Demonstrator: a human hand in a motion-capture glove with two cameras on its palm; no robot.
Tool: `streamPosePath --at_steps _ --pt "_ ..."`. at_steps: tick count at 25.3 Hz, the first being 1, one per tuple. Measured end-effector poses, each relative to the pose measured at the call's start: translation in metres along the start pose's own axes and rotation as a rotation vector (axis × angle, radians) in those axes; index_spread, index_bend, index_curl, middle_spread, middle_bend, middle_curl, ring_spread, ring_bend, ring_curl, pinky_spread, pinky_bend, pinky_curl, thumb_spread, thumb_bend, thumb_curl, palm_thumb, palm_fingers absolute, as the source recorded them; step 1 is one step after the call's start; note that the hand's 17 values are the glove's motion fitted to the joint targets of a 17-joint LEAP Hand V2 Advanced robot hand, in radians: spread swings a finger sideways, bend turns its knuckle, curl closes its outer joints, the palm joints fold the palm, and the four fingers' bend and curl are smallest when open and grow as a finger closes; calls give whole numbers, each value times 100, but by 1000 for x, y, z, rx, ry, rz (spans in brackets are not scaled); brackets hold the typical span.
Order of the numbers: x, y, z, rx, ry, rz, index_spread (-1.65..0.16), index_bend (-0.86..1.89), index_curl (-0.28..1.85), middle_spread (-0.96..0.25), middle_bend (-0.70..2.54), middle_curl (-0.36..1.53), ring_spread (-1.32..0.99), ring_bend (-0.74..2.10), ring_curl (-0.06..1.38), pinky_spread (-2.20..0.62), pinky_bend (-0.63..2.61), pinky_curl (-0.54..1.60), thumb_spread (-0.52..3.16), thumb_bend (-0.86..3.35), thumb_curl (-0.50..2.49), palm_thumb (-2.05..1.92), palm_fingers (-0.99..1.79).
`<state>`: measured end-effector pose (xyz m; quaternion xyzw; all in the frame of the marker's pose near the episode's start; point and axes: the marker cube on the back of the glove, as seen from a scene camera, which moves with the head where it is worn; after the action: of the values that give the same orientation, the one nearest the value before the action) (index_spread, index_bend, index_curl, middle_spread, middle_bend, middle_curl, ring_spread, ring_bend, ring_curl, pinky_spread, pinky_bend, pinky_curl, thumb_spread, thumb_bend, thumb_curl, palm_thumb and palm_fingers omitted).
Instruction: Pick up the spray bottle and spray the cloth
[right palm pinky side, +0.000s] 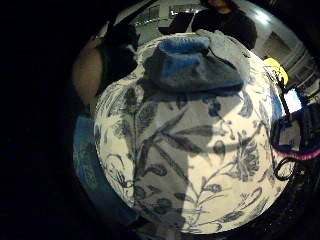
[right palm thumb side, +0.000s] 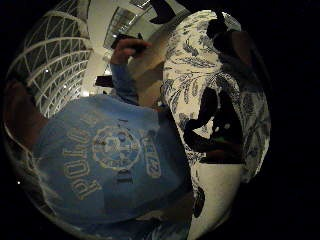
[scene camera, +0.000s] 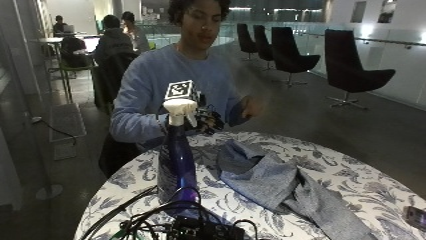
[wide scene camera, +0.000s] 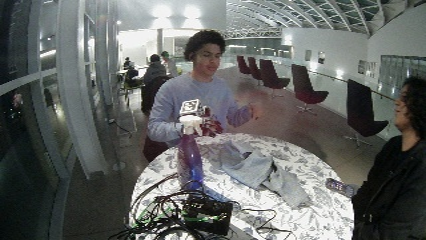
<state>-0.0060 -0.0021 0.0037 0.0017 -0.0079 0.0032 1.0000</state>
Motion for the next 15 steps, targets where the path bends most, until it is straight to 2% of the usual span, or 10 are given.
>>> streamPosePath --at_steps 9,15 --pt "3 -29 5 -26 10 -16 -29 23 22 -4 32 20 -1 31 19 18 29 18 70 47 23 72 71" --pt "6 -109 7 -37 28 -77 -32 19 26 -4 30 23 -1 29 21 20 26 20 89 40 26 66 72"
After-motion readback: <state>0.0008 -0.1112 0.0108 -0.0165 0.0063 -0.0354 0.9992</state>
